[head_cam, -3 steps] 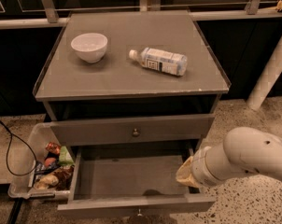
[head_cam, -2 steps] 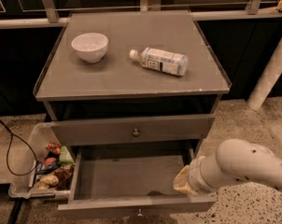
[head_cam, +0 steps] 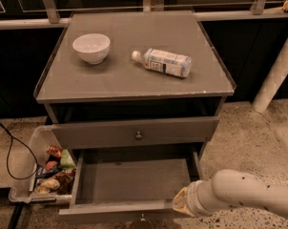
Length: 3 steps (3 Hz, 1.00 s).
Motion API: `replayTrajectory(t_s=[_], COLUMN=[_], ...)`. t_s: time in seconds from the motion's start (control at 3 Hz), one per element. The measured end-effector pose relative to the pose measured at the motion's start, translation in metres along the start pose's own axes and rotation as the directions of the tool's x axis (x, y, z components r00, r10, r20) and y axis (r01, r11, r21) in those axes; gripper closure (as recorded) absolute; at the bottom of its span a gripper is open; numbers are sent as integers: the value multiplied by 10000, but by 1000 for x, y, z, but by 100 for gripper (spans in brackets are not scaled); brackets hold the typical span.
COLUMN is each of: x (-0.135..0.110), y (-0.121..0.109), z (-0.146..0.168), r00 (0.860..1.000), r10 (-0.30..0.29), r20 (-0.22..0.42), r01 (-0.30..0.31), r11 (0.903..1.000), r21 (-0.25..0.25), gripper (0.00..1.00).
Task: Close middle drawer
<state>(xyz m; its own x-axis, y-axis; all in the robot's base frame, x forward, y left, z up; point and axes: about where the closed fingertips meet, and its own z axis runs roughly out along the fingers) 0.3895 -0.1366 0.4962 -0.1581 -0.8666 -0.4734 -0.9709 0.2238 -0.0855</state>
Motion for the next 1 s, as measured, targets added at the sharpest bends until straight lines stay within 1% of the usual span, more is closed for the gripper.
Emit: replayTrajectory(t_s=[0.33, 1.0], x=[12, 25], y=[11, 30], z=[26, 65], r00=[9999, 9982], r10=[127, 433], r20=[-61, -405], r01=[-128, -470], r11=[9996, 9945], r21=[-263, -939], gripper=[100, 100])
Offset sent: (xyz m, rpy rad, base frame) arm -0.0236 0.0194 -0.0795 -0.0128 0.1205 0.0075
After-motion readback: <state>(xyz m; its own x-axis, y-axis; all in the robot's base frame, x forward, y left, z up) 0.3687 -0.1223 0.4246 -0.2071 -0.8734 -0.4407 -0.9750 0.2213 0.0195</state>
